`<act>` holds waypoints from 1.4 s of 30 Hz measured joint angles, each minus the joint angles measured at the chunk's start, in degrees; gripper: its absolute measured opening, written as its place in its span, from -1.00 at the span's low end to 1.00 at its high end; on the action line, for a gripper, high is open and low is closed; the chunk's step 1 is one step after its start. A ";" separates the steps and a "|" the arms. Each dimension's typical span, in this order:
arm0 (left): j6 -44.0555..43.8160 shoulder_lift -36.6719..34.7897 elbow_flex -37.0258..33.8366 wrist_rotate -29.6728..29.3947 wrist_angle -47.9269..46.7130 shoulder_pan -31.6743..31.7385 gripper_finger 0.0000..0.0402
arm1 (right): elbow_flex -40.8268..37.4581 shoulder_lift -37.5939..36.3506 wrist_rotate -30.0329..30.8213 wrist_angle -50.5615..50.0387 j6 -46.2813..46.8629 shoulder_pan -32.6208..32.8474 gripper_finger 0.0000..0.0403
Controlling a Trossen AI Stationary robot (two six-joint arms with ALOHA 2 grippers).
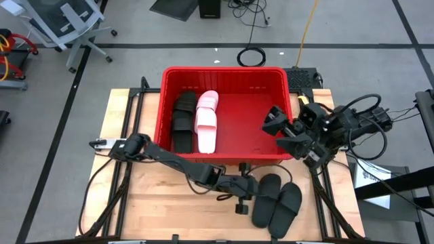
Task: Pick and place slides into bin
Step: Put the black slide into the red bin
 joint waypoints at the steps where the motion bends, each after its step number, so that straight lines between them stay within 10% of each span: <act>1: -0.03 -0.92 0.00 -0.03 -0.95 0.07 -0.62 | 0.00 0.00 -1.10 1.35 0.00 0.00 0.02; 24: 1.89 -28.91 0.02 -7.52 -26.17 0.03 -0.56 | 0.73 0.95 -4.56 13.41 -11.99 4.24 0.02; 42: 2.89 -46.41 0.05 -17.80 -28.37 0.20 -0.56 | 35.86 15.96 9.25 -43.12 -6.26 13.59 0.02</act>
